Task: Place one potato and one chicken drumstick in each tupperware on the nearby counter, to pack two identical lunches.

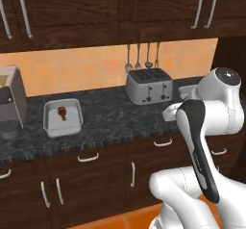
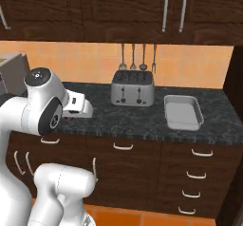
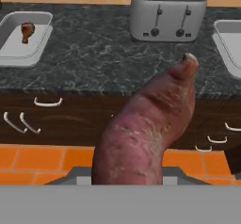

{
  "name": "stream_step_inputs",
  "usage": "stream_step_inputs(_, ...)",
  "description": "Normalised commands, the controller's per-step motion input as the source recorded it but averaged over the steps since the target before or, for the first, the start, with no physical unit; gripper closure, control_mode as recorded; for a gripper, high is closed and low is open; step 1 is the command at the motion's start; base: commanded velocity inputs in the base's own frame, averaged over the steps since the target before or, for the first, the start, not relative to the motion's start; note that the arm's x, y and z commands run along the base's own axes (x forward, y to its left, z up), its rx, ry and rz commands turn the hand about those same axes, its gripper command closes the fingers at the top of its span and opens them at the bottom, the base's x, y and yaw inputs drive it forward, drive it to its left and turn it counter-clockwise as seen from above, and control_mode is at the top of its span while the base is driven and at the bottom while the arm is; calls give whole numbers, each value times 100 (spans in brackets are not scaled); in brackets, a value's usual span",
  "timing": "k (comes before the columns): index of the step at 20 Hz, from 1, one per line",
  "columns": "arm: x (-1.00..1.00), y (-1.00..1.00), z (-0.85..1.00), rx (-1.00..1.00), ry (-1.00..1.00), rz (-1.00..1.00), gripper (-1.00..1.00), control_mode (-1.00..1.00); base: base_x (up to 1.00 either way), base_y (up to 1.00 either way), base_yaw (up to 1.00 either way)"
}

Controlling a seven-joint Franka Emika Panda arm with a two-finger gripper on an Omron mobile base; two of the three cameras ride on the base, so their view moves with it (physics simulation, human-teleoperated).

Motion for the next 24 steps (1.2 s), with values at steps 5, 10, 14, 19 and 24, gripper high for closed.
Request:
stream_step_inputs(5,0,0,0,0,0,0,100,100,0,100,-7)
stream_step_inputs(10,0,0,0,0,0,0,100,100,0,100,-7)
stream_step_inputs(14,0,0,0,0,0,0,100,100,38,69,-3)
stream_step_inputs(19,0,0,0,0,0,0,100,100,81,12,0)
stream_step_inputs(24,0,12,-37,-12,0,0,100,-100,29,8,0)
